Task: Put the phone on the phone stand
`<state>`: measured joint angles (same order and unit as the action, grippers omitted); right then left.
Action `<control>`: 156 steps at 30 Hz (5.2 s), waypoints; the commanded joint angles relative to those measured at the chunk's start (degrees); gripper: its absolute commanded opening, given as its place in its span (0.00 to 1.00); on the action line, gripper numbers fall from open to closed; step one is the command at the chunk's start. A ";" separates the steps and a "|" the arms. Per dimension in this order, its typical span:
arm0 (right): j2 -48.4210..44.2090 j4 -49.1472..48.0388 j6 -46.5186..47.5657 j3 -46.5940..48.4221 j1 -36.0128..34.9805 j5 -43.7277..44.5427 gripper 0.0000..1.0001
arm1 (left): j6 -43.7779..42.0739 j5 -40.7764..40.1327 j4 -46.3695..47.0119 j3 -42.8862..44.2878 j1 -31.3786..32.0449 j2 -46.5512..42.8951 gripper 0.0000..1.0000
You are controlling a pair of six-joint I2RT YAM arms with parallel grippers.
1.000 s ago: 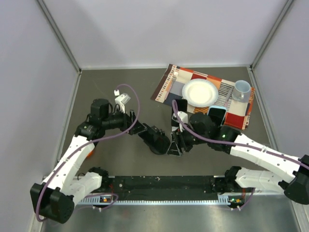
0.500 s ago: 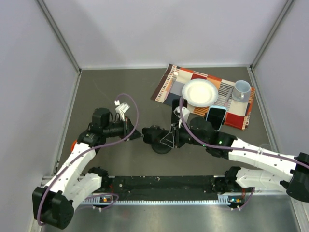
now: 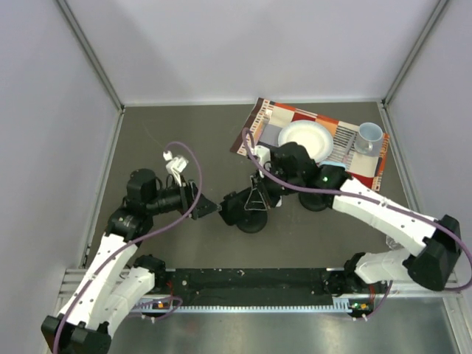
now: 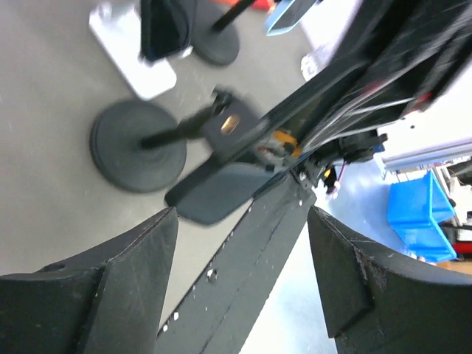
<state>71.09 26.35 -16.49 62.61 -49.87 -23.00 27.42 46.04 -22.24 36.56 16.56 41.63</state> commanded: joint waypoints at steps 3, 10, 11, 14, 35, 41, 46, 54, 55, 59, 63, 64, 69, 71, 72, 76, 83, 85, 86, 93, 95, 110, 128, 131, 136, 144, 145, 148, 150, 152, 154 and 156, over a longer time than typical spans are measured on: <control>8.43 11.16 13.57 13.83 4.77 -24.86 0.00 | -0.52 1.32 9.13 7.82 -0.03 -1.03 0.71; 16.43 19.87 20.35 22.55 8.81 -35.17 0.00 | -3.59 19.08 20.30 13.44 1.19 15.39 0.66; 17.23 21.10 20.88 23.51 9.08 -35.96 0.00 | -4.38 19.61 19.96 14.32 1.46 16.55 0.66; 19.70 25.33 23.96 26.95 9.26 -35.53 0.00 | -6.41 20.49 18.03 16.53 2.51 20.07 0.64; 19.97 25.86 24.40 28.27 9.26 -34.39 0.00 | -7.47 14.25 21.36 13.63 10.69 24.38 0.24; 19.53 24.90 23.70 28.62 9.26 -30.89 0.00 | -5.71 15.57 24.43 11.87 10.86 24.29 0.04; 15.23 17.62 16.95 24.77 9.26 -19.99 0.26 | -4.92 8.14 27.76 7.49 10.87 19.03 0.00; -2.85 -14.41 -4.06 -0.44 9.26 -16.81 0.59 | 5.36 -9.03 43.85 -9.55 11.65 4.45 0.00; -4.02 -17.70 -6.86 -4.82 9.35 -16.98 0.60 | 6.58 -10.26 45.17 -10.62 11.83 3.38 0.00; -7.01 -31.77 -13.55 -12.94 9.35 -20.32 0.61 | 8.61 -15.01 50.88 -16.06 13.58 -1.01 0.00; -6.40 -38.12 -15.59 -15.59 9.26 -20.24 0.60 | 9.93 -20.27 55.18 -20.64 15.00 -3.30 0.00; -5.27 -39.17 -15.94 -15.59 9.17 -20.32 0.59 | 11.15 -20.81 56.76 -21.87 15.08 -3.74 0.00; -3.50 -39.01 -15.51 -13.75 9.09 -19.36 0.34 | 12.57 -24.15 56.63 -25.48 16.31 -8.13 0.00; -2.63 -38.22 -14.54 -12.78 9.09 -19.62 0.15 | 10.82 -24.86 52.59 -24.70 16.75 -10.76 0.00; -2.27 -37.69 -14.10 -12.25 9.09 -19.88 0.11 | 9.68 -25.12 48.39 -24.43 16.84 -11.56 0.00; 0.19 -33.48 -9.71 -10.84 9.09 -20.24 0.00 | 9.14 -26.70 37.57 -21.27 16.84 -14.55 0.23; 1.77 -31.54 -7.77 -9.00 9.09 -21.55 0.00 | 8.97 -25.05 19.01 -9.67 16.67 -13.50 0.86; 1.95 -30.13 -6.98 -8.12 9.17 -22.08 0.00 | 9.32 -25.47 16.63 -5.73 16.23 -12.89 0.88; 1.95 -29.87 -6.71 -7.94 9.09 -22.26 0.00 | 9.32 -24.95 15.31 -4.49 15.97 -12.45 0.89; 3.00 -27.67 -4.96 -6.01 9.09 -24.10 0.00 | 7.83 -15.56 15.64 2.11 12.01 -4.19 0.90; 3.00 -27.05 -4.78 -6.01 9.09 -24.19 0.00 | 7.13 -14.14 16.52 2.38 12.01 -2.52 0.89; 0.81 -27.40 -6.27 -7.94 9.17 -22.17 0.41 | 10.11 -3.86 30.75 -4.92 11.92 2.67 0.68; 0.19 -23.83 -5.58 -6.71 9.17 -23.66 0.45 | 2.48 -9.03 17.34 -0.62 11.13 -0.03 0.91; -1.73 -20.47 -3.82 -7.15 9.17 -23.75 0.48 | -0.08 -11.68 11.35 -0.17 10.08 -3.29 0.95; -4.38 -17.74 -2.41 -7.85 9.17 -23.84 0.49 | 3.24 -7.02 13.79 -3.85 8.67 -3.74 0.94; -6.14 -15.72 -1.53 -10.05 9.17 -24.02 0.50 | 7.99 -8.77 15.39 -9.66 7.70 -8.40 0.92; -5.96 -15.19 -1.00 -10.40 9.17 -24.37 0.46 | 8.61 -9.30 14.95 -10.10 7.61 -9.27 0.91; -5.61 -14.57 -0.04 -11.80 8.82 -25.94 0.40 | 12.56 -9.13 17.48 -13.77 7.61 -14.80 0.86; -5.79 -15.18 -0.03 -13.29 7.69 -25.69 0.36 | 15.98 -7.73 21.77 -15.98 7.61 -15.87 0.81; -5.87 -15.19 0.14 -13.83 6.80 -23.85 0.24 | 17.22 -7.46 25.13 -17.30 7.61 -14.56 0.68; -6.05 -15.27 -0.03 -14.88 5.67 -21.66 0.14 | 17.32 -7.63 26.89 -16.18 7.53 -12.20 0.56; -6.31 -16.50 -0.64 -16.63 4.52 -20.07 0.13 | 15.66 -8.07 26.90 -14.16 7.53 -10.96 0.55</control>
<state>65.69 12.03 -17.52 48.03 -42.72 -45.63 42.24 38.06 -2.52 19.94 24.40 28.03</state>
